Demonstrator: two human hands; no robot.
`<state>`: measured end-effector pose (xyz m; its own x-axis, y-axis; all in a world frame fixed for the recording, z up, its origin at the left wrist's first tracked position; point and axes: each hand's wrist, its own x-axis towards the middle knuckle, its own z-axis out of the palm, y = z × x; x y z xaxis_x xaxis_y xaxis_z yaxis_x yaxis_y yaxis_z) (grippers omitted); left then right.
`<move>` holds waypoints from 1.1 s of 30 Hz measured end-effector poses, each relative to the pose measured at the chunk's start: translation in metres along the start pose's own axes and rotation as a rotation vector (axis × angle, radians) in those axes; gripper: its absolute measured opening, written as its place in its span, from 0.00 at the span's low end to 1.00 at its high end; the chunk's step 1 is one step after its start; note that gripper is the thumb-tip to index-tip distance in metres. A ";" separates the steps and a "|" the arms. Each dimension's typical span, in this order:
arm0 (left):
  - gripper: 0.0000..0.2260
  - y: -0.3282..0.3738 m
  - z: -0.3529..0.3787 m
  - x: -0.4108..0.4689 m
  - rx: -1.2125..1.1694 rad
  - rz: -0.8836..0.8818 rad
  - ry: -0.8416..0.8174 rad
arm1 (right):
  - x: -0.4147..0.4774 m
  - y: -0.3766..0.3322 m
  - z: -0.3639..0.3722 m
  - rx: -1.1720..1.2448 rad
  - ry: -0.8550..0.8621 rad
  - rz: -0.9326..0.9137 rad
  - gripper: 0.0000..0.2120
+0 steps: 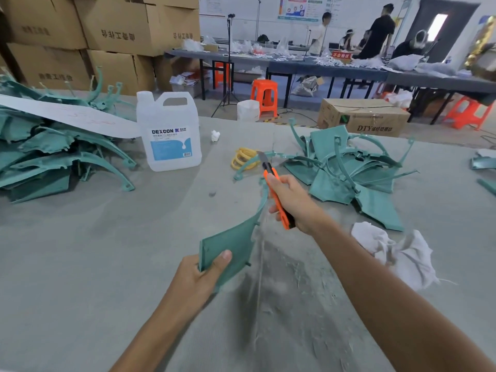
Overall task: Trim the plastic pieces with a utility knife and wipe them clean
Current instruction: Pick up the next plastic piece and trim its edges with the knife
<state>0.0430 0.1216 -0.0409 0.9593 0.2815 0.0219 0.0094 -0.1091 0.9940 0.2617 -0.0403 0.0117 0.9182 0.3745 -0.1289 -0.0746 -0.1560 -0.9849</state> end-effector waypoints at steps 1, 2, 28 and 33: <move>0.18 0.002 0.001 -0.001 -0.019 -0.005 -0.045 | -0.003 0.002 0.000 0.099 0.003 0.008 0.21; 0.15 0.004 0.003 -0.002 -0.045 -0.010 -0.074 | -0.006 0.003 0.000 0.167 0.021 0.004 0.19; 0.09 0.024 0.015 0.006 -0.124 -0.080 0.027 | -0.151 -0.014 0.007 -1.221 0.123 -0.364 0.29; 0.10 0.021 0.010 0.001 -0.238 -0.102 0.017 | -0.112 0.009 -0.022 -1.138 0.104 -0.431 0.17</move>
<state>0.0468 0.1095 -0.0212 0.9519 0.2956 -0.0800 0.0372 0.1475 0.9884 0.1669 -0.1036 0.0193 0.8142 0.5266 0.2446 0.5790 -0.7676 -0.2747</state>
